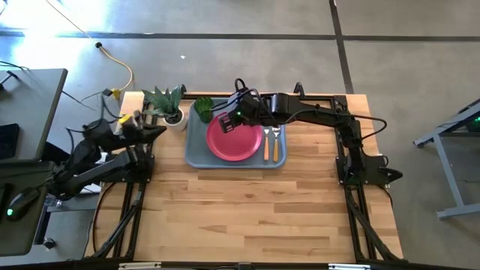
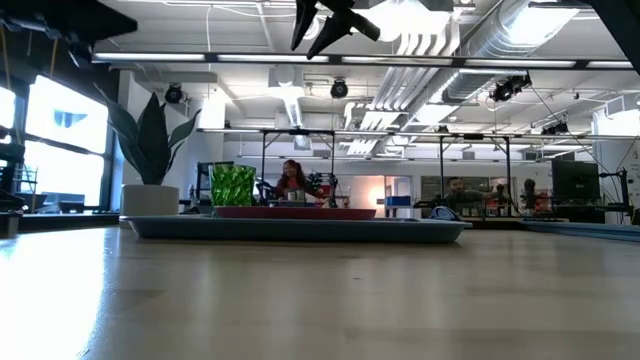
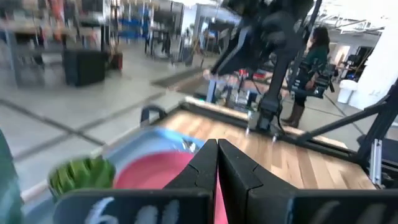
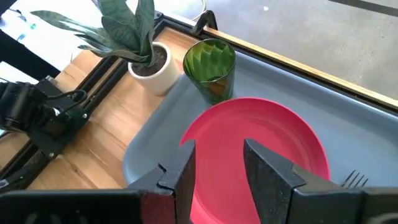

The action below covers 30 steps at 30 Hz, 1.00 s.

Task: Pick and place plate/cup/fork/spoon on tray
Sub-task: Return to Home Position

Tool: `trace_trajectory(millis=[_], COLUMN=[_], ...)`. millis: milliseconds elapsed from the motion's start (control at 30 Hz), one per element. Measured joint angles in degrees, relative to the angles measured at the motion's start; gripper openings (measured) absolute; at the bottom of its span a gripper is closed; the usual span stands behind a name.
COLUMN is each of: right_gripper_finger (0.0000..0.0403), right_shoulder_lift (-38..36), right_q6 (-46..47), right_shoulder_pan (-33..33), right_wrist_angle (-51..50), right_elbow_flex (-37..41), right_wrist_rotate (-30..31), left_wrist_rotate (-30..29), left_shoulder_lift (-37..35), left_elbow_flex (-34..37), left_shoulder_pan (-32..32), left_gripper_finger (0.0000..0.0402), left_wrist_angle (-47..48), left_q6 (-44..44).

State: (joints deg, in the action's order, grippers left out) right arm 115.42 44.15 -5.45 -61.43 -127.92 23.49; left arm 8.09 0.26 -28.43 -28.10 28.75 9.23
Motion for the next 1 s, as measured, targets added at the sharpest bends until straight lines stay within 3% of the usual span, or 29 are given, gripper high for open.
trace_trajectory(millis=[133,267,500,767,1000], right_gripper_finger=[0.0126,0.0126,0.0126,0.0126,0.0126], right_shoulder_lift=[0.0,0.0,-0.1,-0.2,-1.1], right_q6=[-0.7,-0.7,-0.7,-0.7,-3.1], right_shoulder_pan=[0.0,0.0,0.0,-0.4,-2.2], right_wrist_angle=[-0.4,-2.7,-4.5,-7.1,-7.0], right_elbow_flex=[0.0,0.0,0.0,0.0,0.1], right_wrist_rotate=[0.0,-0.1,-0.1,-0.2,-5.4], left_wrist_rotate=[1.3,2.9,-3.8,-7.3,-10.1], left_shoulder_lift=[0.0,0.0,0.0,0.0,0.0], left_elbow_flex=[4.8,8.6,13.1,19.9,23.5], left_shoulder_pan=[0.0,0.0,0.0,0.0,0.0], left_gripper_finger=[0.0003,0.0003,0.0003,0.0003,0.0003], left_wrist_angle=[-2.1,-11.4,-15.7,-20.3,-22.5], left_q6=[3.2,7.3,8.7,11.8,11.7])
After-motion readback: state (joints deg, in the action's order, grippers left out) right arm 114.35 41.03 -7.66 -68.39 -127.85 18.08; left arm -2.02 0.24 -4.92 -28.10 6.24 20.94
